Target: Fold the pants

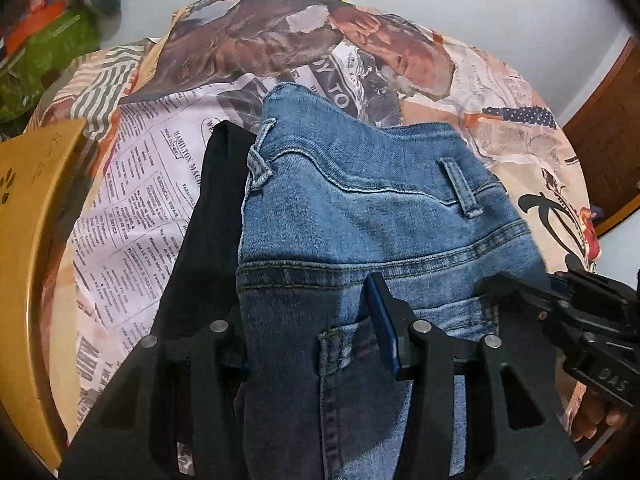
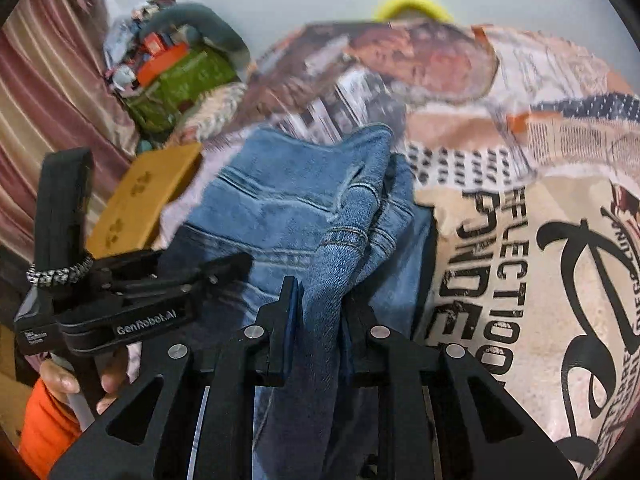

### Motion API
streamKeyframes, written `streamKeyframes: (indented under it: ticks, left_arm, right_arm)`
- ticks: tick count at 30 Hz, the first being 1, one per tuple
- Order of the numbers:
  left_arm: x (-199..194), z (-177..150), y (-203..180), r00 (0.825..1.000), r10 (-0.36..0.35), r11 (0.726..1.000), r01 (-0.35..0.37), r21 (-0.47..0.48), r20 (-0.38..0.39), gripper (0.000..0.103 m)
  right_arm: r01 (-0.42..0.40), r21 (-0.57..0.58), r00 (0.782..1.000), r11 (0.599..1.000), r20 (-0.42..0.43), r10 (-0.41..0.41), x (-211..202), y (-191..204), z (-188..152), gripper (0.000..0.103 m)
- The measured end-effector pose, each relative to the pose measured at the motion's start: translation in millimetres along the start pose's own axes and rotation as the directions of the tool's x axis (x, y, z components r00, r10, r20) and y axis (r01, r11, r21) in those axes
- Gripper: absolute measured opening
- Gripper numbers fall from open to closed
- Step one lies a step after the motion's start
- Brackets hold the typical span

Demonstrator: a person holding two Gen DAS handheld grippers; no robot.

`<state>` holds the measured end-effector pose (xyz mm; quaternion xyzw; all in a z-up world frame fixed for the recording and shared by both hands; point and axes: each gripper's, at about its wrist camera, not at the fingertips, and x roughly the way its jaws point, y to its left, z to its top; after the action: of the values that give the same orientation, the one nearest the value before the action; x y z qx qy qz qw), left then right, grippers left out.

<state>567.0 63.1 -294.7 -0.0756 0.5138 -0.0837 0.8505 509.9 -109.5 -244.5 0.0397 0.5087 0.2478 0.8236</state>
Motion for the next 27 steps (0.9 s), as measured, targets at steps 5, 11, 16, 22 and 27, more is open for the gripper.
streamKeyframes:
  ticks: [5, 11, 16, 22, 27]
  left_arm:
    - [-17, 0, 5, 0.999, 0.039, 0.999, -0.039, -0.021, 0.012, 0.05]
    - [-82, -8, -6, 0.992, 0.056, 0.998, -0.059, 0.022, 0.113, 0.05]
    - [-166, -20, -34, 0.966, 0.054, 0.994, -0.076, 0.077, 0.255, 0.052]
    - [-270, -44, -67, 0.912, 0.026, 0.992, -0.074, 0.103, 0.409, 0.052]
    - [-352, -85, -97, 0.834, 0.032, 0.98, -0.135, 0.148, 0.55, 0.053]
  right_arm:
    - [0.039, -0.014, 0.999, 0.999, -0.018, -0.039, -18, -2, -14, 0.024]
    - [0.023, -0.029, 0.997, 0.999, 0.068, -0.021, -68, 4, -19, 0.028]
    - [-0.001, -0.068, 0.973, 0.998, 0.229, 0.016, -146, 32, -22, 0.028]
    - [0.003, -0.159, 0.906, 0.987, 0.418, 0.064, -246, 79, -43, 0.039]
    - [0.022, -0.217, 0.837, 0.976, 0.538, 0.101, -311, 112, -70, 0.039]
